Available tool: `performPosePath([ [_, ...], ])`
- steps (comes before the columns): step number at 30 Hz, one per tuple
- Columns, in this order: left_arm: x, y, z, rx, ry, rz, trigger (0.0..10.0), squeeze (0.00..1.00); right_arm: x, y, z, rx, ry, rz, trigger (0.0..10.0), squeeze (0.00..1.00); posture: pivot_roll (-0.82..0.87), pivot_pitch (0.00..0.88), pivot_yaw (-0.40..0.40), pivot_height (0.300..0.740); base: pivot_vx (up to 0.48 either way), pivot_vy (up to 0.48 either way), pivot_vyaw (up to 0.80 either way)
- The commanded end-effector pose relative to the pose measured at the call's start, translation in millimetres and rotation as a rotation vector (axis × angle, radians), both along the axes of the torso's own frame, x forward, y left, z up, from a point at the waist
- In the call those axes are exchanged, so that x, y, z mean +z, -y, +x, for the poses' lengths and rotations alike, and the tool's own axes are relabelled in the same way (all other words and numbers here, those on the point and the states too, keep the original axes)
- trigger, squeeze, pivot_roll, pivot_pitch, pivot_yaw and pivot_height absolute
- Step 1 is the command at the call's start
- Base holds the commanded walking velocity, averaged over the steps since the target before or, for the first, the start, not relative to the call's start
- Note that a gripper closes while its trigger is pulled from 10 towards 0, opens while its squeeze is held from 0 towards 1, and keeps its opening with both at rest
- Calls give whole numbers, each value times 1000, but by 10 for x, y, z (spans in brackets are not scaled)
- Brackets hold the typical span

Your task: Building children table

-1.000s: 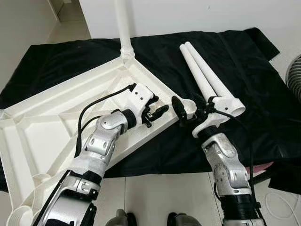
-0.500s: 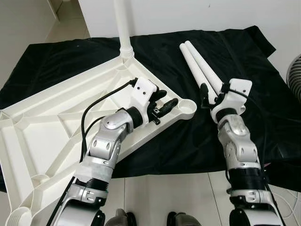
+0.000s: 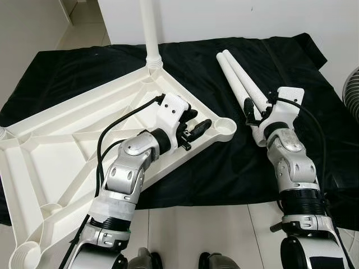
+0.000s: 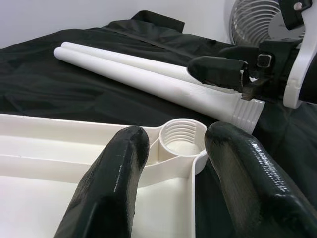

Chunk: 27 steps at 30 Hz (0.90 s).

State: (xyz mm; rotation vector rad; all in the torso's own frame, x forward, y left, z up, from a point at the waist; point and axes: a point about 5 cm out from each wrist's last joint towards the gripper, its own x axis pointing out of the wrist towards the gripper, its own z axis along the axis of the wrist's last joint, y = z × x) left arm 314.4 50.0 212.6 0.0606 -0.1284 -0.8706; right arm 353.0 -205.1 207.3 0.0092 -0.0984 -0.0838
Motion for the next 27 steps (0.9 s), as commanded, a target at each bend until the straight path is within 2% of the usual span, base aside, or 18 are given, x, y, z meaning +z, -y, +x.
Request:
performPosePath([
  [1, 8, -114, 84, 266, -5, -28, 10000, 0, -3, 14, 15, -6, -15, 5, 10000, 0, -114, 123, 46, 740, 0, 0, 0],
  [4, 25, -117, 80, 275, -5, -33, 10000, 0, 13, 29, 19, 13, -29, -7, 10000, 0, -112, 126, 44, 740, 0, 0, 0],
  [9, 80, -120, 64, 287, 1, -42, 10000, 0, -55, 24, -12, 84, -136, -65, 10000, 0, -111, 126, 41, 740, 0, 0, 0],
  [14, 87, -122, 61, 289, 1, -42, 10000, 0, -83, 32, -43, 100, -156, -86, 10000, 0, -116, 125, 44, 740, 0, 0, 0],
  [16, 92, -106, 59, 285, 4, -44, 10000, 0, -121, 38, -107, 129, -172, -109, 10000, 0, -121, 126, 47, 740, 0, 0, 0],
  [21, 96, -102, 59, 283, 4, -45, 10000, 0, -135, 50, -124, 131, -183, -111, 10000, 0, -124, 129, 49, 740, 0, 0, 0],
  [27, 104, -94, 49, 279, 5, -41, 10000, 0, -206, 108, -216, 117, -245, -113, 10000, 0, -128, 135, 52, 740, 0, 0, 0],
])
